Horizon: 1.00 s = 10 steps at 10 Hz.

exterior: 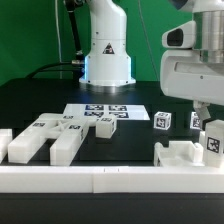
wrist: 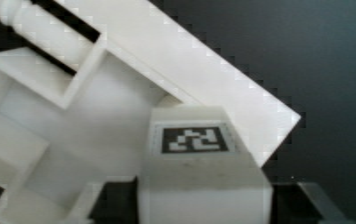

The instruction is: Assemble chair

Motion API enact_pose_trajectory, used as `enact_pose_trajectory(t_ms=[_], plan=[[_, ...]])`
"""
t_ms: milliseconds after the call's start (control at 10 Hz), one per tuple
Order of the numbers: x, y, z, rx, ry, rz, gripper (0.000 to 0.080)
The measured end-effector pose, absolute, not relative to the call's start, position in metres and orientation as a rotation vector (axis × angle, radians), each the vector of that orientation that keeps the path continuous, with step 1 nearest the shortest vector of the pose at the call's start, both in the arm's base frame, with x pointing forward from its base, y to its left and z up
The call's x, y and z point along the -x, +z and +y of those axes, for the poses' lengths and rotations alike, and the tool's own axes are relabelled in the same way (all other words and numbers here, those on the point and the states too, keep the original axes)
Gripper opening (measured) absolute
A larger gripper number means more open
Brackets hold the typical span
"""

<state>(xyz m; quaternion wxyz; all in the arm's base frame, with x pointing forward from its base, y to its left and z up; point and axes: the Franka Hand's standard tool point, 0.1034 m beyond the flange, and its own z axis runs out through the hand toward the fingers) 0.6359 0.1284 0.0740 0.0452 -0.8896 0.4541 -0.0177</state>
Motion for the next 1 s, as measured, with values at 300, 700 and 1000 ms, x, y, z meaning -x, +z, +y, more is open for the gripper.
enact_pose_trajectory(t_ms=[300,700,1000], plan=[[-0.6372,0.0753,0.1283,2.791,-0.064,1.234,0.0604],[-0.6368,0.0745,0.1285,3.001,-0.094,0.683,0.0649],[-0.6369,0.0746,0.1285,3.068,-0.105,0.338,0.0649]])
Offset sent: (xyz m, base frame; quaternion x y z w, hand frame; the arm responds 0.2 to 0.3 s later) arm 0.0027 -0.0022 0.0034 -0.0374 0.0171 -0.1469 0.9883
